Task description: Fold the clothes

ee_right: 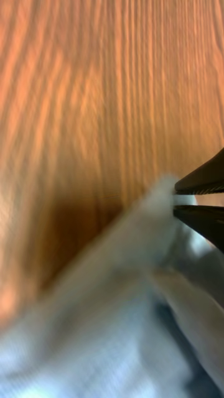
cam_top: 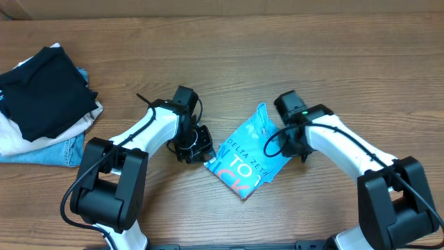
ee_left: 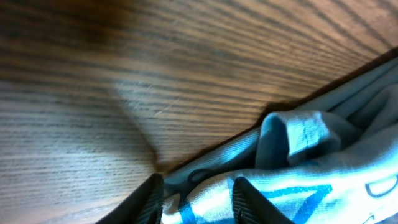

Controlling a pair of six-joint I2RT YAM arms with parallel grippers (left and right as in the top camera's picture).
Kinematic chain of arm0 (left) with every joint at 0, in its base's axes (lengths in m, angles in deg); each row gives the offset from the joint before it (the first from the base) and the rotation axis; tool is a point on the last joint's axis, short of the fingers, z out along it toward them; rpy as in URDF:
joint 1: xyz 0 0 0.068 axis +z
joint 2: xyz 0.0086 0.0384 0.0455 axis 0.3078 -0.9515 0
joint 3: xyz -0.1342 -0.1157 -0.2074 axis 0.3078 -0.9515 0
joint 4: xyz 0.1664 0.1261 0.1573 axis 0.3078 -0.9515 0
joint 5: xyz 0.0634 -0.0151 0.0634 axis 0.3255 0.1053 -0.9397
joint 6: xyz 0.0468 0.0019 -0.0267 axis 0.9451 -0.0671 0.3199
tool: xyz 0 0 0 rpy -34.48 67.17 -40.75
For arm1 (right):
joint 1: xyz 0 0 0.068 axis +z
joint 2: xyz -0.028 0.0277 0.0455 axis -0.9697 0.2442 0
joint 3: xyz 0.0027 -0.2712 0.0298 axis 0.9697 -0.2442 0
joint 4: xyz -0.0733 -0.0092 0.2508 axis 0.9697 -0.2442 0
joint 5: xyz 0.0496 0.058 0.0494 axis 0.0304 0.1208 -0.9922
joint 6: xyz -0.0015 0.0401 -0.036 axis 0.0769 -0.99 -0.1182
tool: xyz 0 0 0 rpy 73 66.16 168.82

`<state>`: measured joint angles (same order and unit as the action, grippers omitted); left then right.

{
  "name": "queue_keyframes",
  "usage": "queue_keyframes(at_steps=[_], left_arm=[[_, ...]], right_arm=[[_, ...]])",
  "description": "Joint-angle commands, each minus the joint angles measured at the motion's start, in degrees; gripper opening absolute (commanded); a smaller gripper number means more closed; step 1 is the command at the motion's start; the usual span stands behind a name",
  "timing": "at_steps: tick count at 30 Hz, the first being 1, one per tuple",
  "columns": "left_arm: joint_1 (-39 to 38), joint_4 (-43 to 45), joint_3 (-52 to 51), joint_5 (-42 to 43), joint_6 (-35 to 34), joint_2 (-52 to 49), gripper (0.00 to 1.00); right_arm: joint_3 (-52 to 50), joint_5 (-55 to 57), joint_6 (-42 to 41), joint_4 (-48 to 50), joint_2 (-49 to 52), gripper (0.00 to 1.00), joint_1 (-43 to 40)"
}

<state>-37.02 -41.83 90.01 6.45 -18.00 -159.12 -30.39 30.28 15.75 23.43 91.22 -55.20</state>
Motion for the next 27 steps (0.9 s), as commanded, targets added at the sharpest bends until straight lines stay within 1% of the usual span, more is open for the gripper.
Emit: queue_keyframes(at_steps=[1,5,8,10,12,14,17,20,23,24,27], left_arm=[[0.31,-1.05,0.59,-0.02,1.49,-0.31,0.33],[0.33,-0.35,0.87,-1.4,1.49,2.89,0.3],[0.31,0.76,1.75,-8.57,1.53,8.72,0.31],[0.31,2.08,1.79,-11.26,2.01,11.45,0.32],[0.31,4.59,1.79,-11.1,4.24,13.4,0.34],[0.24,6.75,1.79,-10.82,5.18,14.32,0.34],[-0.13,9.88,1.77,-9.14,7.23,14.08,0.34],[-1.09,11.72,1.77,-9.01,7.48,12.85,0.34],[-2.05,13.16,1.77,-7.34,7.48,10.99,0.34],[-2.84,14.05,1.77,-6.1,7.48,9.86,0.34],[-4.28,15.04,1.77,-5.99,7.45,8.02,0.34]], right_arm=[[-0.24,2.05,-0.66,1.6,0.44,0.11,-3.26],[1.14,0.48,-0.83,-0.22,-0.46,0.12,-3.15],[3.34,-2.25,-1.11,-2.71,-4.24,0.13,-2.36],[4.31,-5.88,-1.07,-3.39,-7.1,0.14,-1.86],[4.46,-13.64,0.79,-2.73,-10.1,0.14,-1.11],[4.46,-25.46,6.93,-2.16,-12.26,0.15,-0.35],[4.44,-37.13,12.63,-2.67,-12.79,0.15,0.7],[3.17,-42.53,12.98,-2.62,-12.02,0.15,2.12],[1.42,-45.38,12.98,-2.12,-10.88,0.14,3.3],[0.24,-47.04,12.96,-1.46,-9.86,0.14,3.82],[-1.55,-49.53,12.96,0.74,-7.85,0.14,4.59]])
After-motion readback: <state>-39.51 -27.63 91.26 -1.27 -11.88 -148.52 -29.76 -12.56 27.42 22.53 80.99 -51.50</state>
